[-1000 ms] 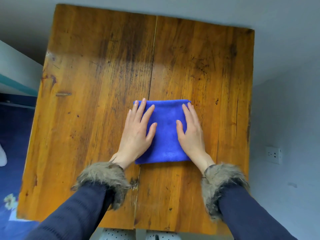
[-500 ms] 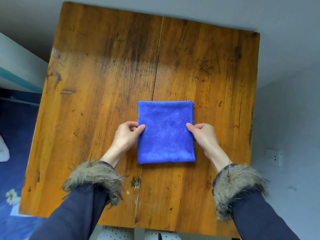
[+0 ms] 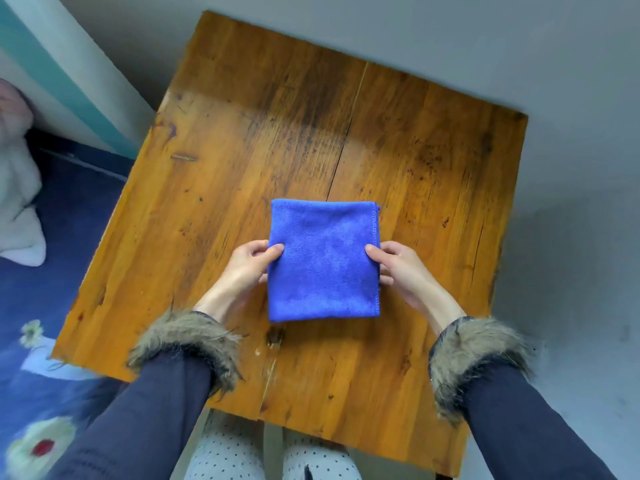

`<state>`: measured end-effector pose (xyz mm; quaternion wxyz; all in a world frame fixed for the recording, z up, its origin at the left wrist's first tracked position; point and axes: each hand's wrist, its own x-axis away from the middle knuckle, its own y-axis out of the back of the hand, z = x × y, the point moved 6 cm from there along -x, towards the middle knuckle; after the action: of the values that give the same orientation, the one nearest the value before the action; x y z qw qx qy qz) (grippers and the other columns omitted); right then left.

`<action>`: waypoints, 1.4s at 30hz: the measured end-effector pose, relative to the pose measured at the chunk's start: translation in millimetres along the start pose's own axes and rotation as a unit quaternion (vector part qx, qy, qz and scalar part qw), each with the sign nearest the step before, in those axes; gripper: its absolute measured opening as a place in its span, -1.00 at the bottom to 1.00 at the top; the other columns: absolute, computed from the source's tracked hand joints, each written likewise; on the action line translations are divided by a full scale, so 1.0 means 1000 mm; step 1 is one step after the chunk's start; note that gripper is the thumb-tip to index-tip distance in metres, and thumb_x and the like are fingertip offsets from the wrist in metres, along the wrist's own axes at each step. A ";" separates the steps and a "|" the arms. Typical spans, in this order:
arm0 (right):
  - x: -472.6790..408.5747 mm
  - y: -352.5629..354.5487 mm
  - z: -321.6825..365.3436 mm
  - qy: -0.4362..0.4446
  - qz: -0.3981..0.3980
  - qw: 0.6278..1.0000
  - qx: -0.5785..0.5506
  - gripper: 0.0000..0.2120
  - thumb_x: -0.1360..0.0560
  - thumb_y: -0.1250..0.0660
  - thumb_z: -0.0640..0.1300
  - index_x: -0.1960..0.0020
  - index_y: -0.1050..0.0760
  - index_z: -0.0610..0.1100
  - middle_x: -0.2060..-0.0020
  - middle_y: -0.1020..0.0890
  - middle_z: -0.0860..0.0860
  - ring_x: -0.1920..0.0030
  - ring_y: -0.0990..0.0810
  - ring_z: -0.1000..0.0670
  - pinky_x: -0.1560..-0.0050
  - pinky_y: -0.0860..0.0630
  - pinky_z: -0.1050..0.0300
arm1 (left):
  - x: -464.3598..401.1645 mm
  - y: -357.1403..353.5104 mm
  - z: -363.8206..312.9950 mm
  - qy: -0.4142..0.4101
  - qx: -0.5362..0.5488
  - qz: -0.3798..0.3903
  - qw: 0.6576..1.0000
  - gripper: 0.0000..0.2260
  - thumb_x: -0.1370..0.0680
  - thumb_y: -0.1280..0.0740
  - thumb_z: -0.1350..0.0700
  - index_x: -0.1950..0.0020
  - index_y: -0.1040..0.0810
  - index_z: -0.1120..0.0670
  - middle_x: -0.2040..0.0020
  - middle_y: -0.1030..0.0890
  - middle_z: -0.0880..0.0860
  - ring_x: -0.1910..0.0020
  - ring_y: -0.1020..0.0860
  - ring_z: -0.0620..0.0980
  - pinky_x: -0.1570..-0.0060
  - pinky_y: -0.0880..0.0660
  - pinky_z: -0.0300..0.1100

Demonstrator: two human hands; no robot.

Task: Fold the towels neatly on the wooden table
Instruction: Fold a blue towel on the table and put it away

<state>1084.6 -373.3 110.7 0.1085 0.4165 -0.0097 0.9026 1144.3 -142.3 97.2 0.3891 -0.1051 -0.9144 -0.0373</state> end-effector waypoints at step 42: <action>0.381 -0.795 -0.110 0.126 0.461 0.750 0.458 -0.92 -0.53 -0.30 -0.15 0.01 -0.49 -0.14 0.21 -0.56 -0.01 0.32 -0.52 0.08 0.38 -0.49 0.30 | 0.529 0.611 0.312 -0.053 0.426 -0.474 0.769 -0.88 -0.57 -0.27 0.15 -0.03 -0.56 0.16 0.12 -0.58 0.07 0.17 -0.52 0.01 0.23 -0.44 -0.20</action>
<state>924.8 486.6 267.7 -0.5240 0.2436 0.2285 0.7835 702.7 586.7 252.5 0.2778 0.5163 -0.7893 0.1825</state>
